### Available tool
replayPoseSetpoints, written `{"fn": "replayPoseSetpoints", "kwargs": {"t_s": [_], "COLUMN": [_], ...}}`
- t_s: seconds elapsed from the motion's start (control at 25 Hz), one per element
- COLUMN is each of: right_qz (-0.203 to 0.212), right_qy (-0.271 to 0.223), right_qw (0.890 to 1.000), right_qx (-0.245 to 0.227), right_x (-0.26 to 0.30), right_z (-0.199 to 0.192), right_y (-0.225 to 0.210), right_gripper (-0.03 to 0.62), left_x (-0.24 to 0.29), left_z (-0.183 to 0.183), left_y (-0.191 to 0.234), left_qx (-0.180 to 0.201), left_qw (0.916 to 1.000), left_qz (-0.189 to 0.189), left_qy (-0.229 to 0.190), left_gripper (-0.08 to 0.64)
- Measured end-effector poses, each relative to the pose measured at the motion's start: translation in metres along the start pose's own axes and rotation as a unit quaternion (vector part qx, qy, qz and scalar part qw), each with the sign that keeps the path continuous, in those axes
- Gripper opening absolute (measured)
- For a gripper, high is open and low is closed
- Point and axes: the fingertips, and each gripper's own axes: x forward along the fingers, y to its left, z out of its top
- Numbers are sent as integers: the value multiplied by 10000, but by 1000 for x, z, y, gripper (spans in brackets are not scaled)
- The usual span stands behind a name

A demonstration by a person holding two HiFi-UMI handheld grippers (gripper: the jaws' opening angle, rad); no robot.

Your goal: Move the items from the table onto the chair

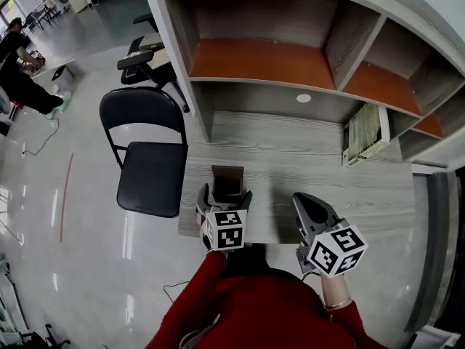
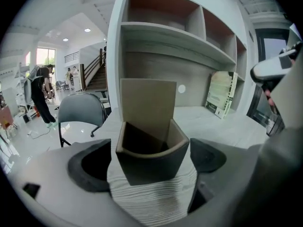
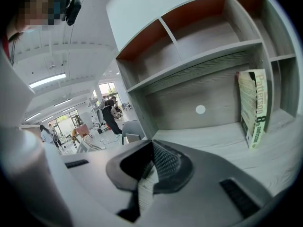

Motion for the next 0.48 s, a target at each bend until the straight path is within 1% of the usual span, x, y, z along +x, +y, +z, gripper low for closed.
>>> {"fn": "replayPoseSetpoints", "kwargs": {"t_s": [0.16,0.28,0.32,0.36,0.48], "right_qz": [16,55,73,92,136], "right_qy": [34,67,73,75,70], "right_qw": [10000,10000,9999,9999,9999], "right_qx": [18,17,12,7,-3], "right_x": [-1,-2,-2,-1,-2], "right_z": [0,-2,-2,-2,-1], "right_y": [-4,-5,-5,-4,-4], "right_gripper": [12,12,12,12,12], "left_x": [9,14,15,16,17], "left_z": [-6,-16,-18,-19,-19], "left_y": [2,-1,-1,-1,-1], "left_qx": [-11,145,200,222,204], "left_qw": [9999,9992,9990,9990,9988], "left_qz": [56,-2,1,7,-4], "left_qy": [151,368,392,396,451], "left_gripper": [520,514,472,449,445]}}
